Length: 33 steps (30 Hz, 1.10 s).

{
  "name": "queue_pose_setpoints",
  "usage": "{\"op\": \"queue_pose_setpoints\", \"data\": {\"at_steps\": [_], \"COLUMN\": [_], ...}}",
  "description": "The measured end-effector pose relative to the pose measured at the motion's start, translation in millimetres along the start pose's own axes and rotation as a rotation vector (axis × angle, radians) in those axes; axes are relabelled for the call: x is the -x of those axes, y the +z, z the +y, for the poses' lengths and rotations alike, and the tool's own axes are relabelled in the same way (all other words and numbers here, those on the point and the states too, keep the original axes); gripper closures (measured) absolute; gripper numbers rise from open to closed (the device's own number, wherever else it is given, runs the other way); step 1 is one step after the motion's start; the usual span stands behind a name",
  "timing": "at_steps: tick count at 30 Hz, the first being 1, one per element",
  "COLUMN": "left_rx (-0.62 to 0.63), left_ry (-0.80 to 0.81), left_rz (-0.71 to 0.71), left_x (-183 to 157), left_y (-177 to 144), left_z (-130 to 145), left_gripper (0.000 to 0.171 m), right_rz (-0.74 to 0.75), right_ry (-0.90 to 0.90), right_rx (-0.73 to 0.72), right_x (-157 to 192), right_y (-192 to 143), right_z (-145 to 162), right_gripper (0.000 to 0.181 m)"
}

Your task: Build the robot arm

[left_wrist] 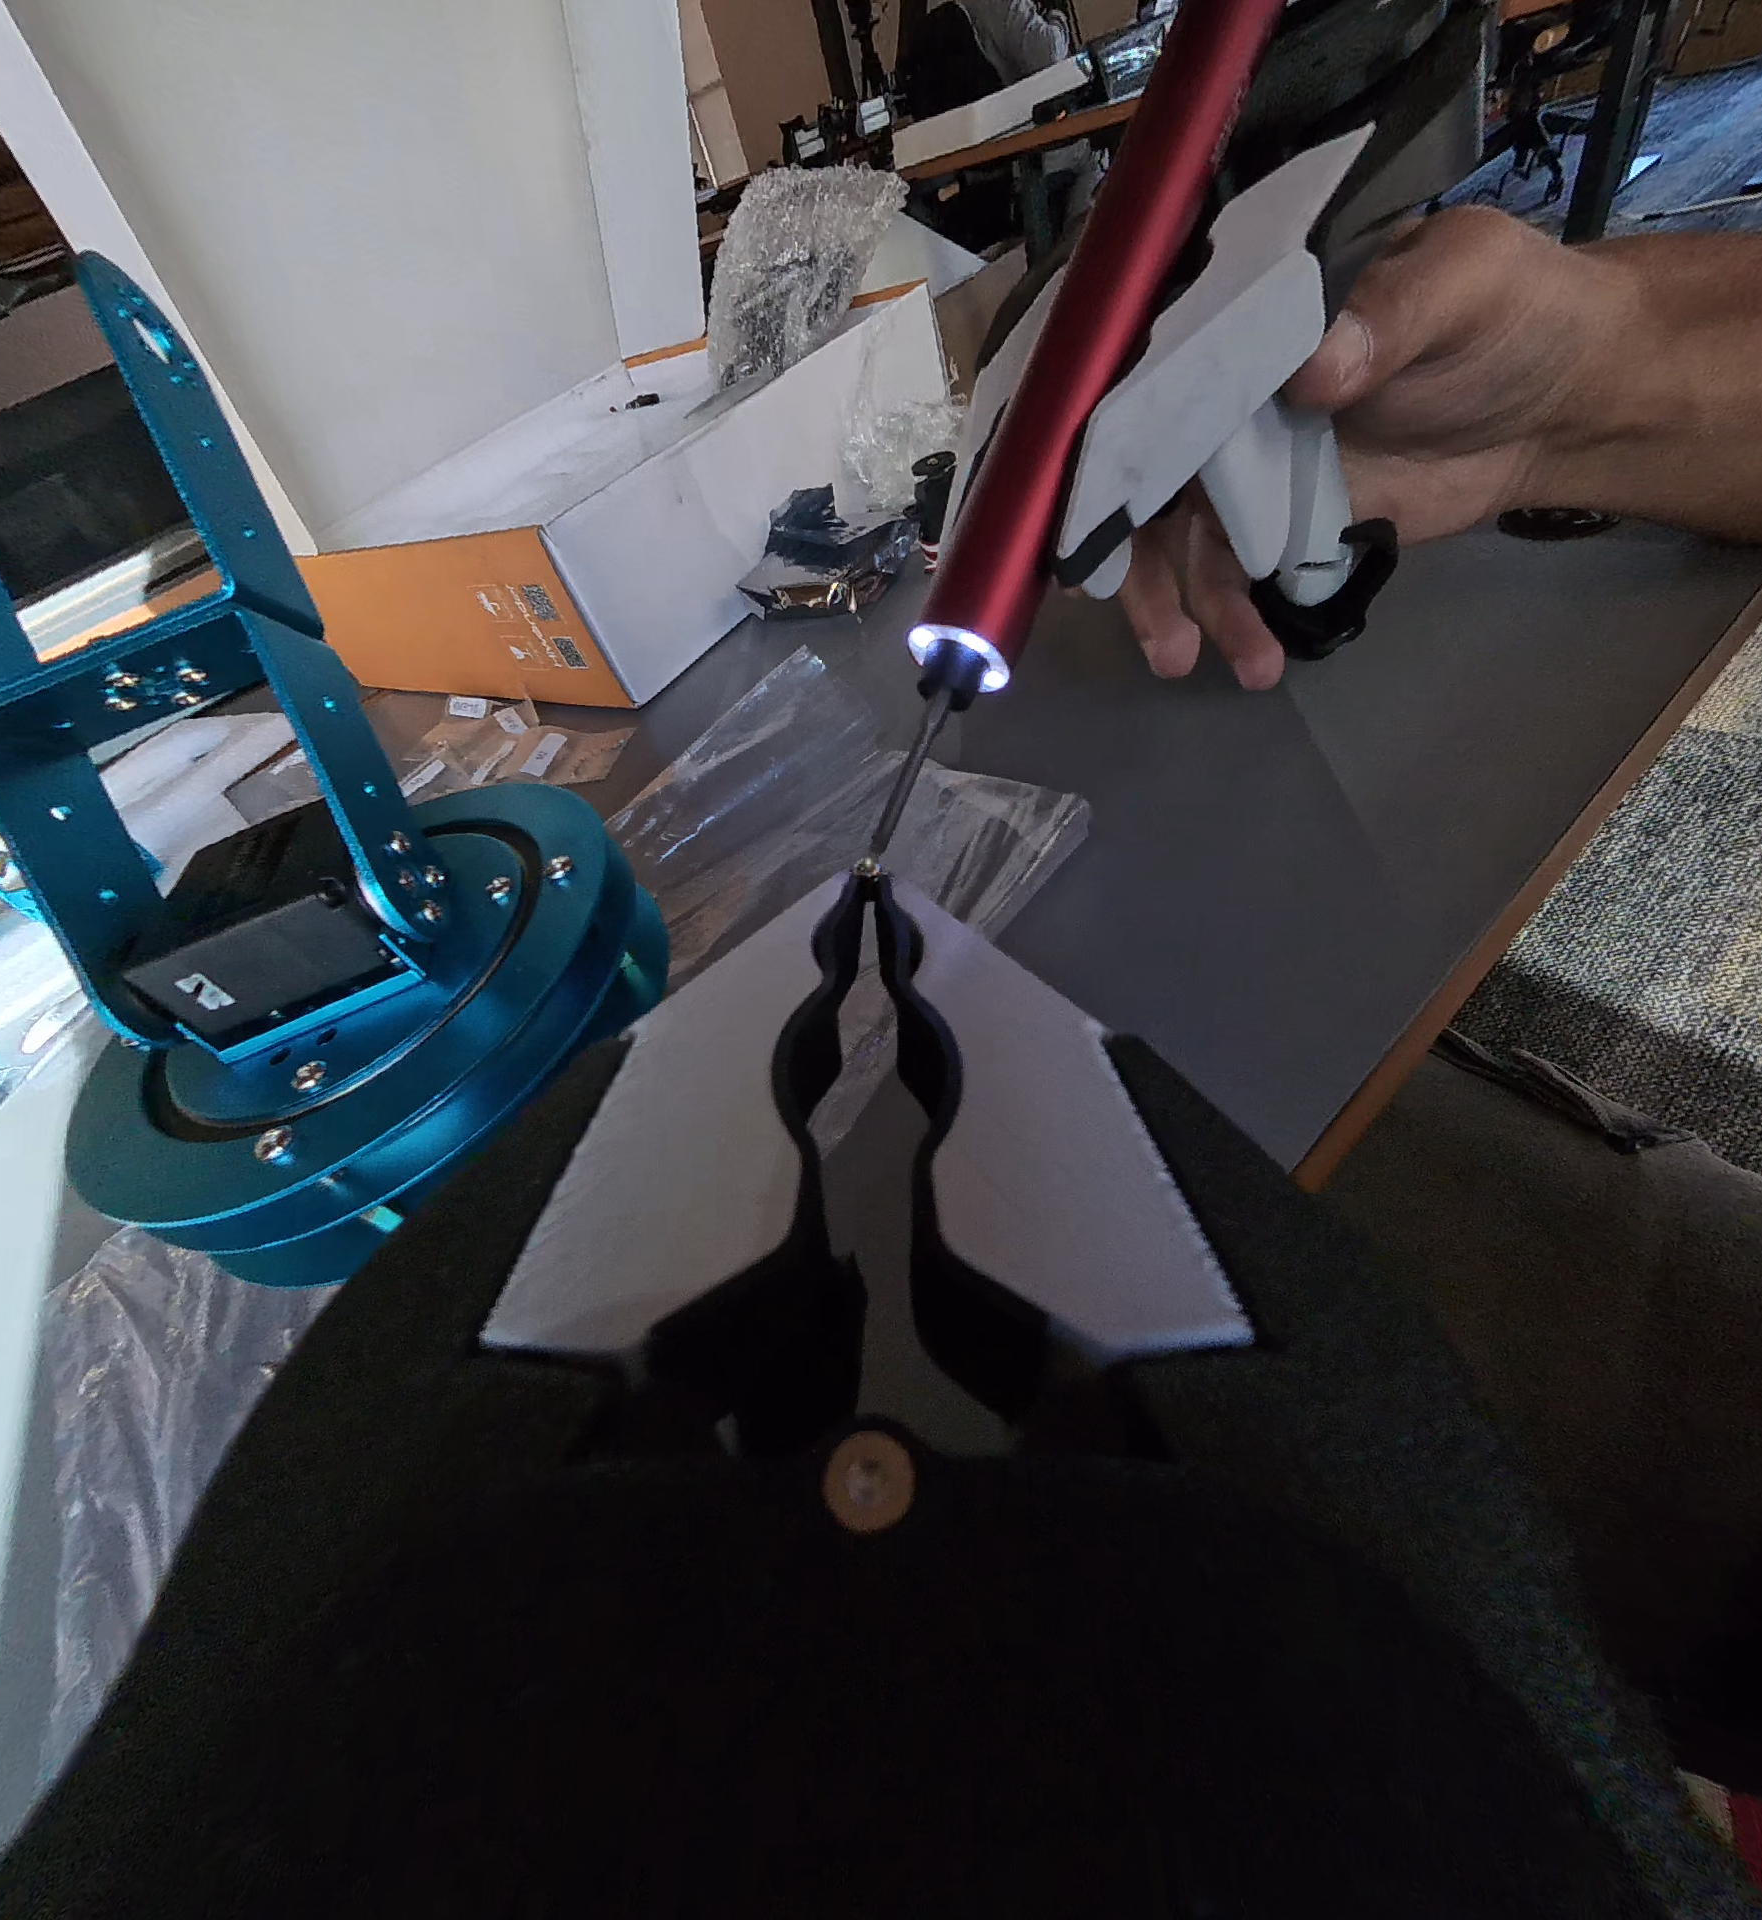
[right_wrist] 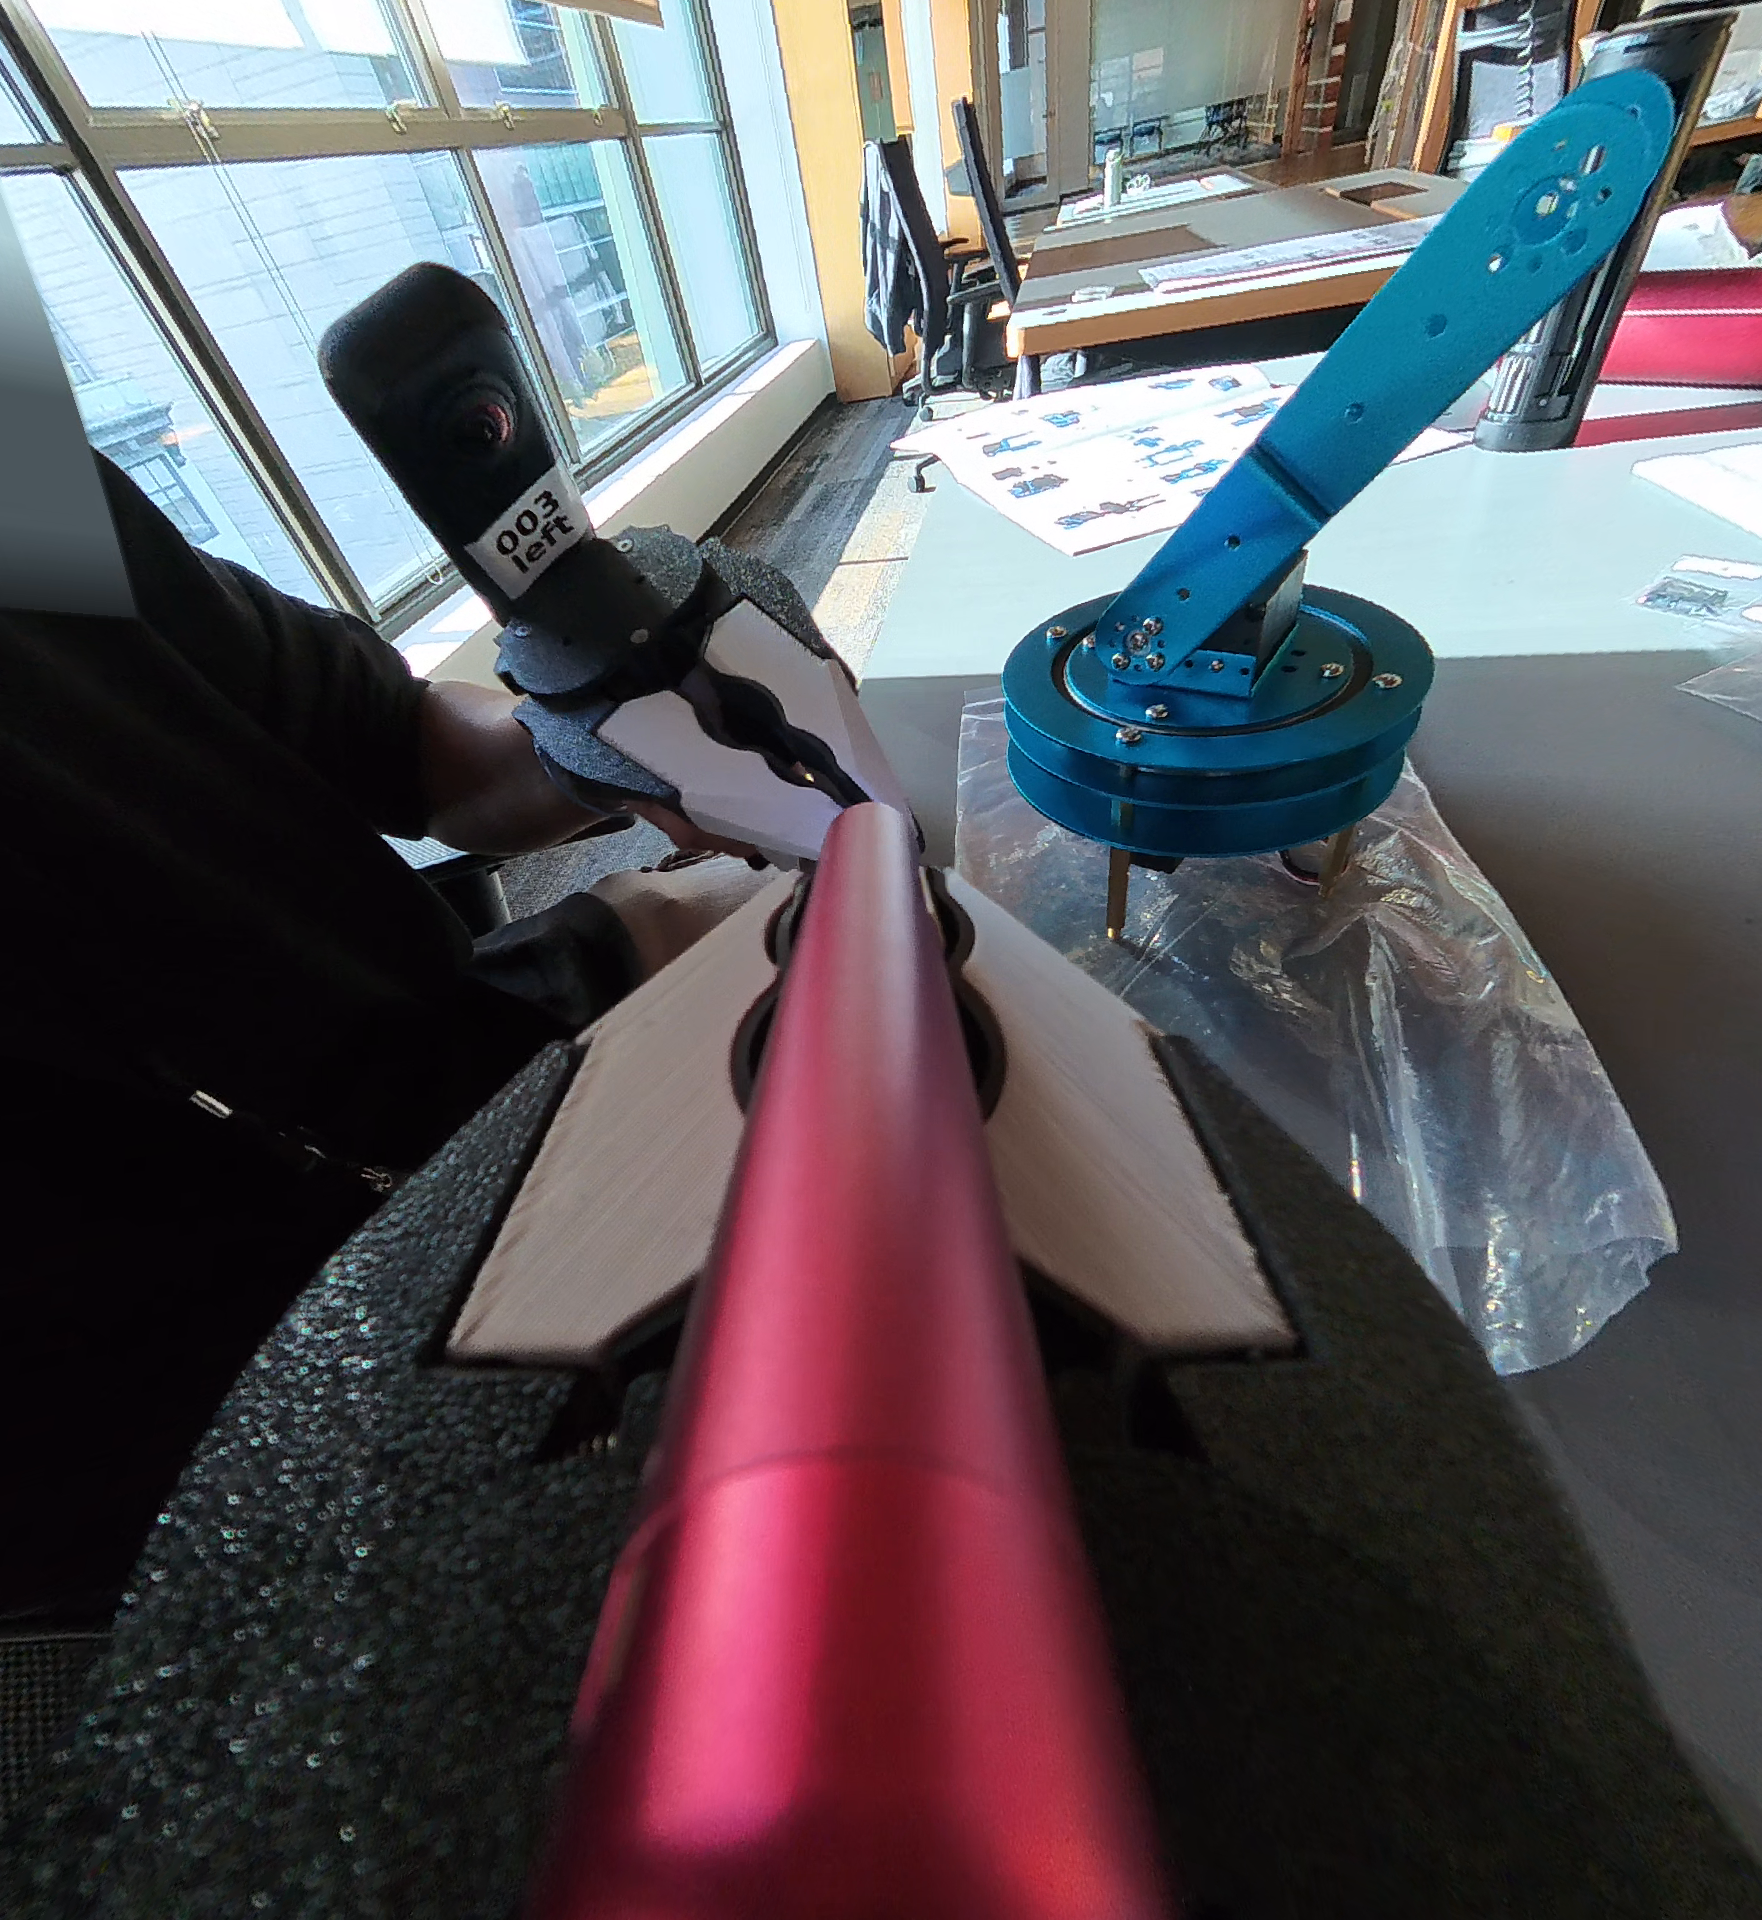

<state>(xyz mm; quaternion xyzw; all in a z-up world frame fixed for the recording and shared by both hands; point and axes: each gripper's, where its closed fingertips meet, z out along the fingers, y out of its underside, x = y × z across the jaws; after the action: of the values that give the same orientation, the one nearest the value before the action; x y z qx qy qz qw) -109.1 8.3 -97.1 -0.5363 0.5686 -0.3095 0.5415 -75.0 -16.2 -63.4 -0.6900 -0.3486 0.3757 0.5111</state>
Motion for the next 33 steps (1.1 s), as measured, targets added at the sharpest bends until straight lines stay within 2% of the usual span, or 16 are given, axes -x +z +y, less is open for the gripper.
{"op": "queue_pose_setpoints", "data": {"at_steps": [12,20,27,33], "left_rx": [0.05,0.059,0.102,0.12], "left_ry": [0.138,0.127,0.207,0.215], "left_rz": [-0.023,-0.019,-0.024,-0.011], "left_x": [-2.9,-0.4,-0.4,-1.1], "left_y": [1.4,0.6,-0.8,1.6], "left_z": [4.1,6.1,11.3,14.4], "left_gripper": [0.17,0.17,0.17,0.17], "right_rz": [0.011,0.026,0.033,0.037], "right_ry": [-0.034,-0.048,-0.077,-0.096], "right_rx": [0.021,0.034,0.053,0.068], "right_x": [1.8,0.2,1.0,1.8], "right_y": [2.8,1.9,5.4,8.0], "right_z": [2.9,4.8,7.4,9.9], "right_gripper": [0.159,0.159,0.16,0.16]}}
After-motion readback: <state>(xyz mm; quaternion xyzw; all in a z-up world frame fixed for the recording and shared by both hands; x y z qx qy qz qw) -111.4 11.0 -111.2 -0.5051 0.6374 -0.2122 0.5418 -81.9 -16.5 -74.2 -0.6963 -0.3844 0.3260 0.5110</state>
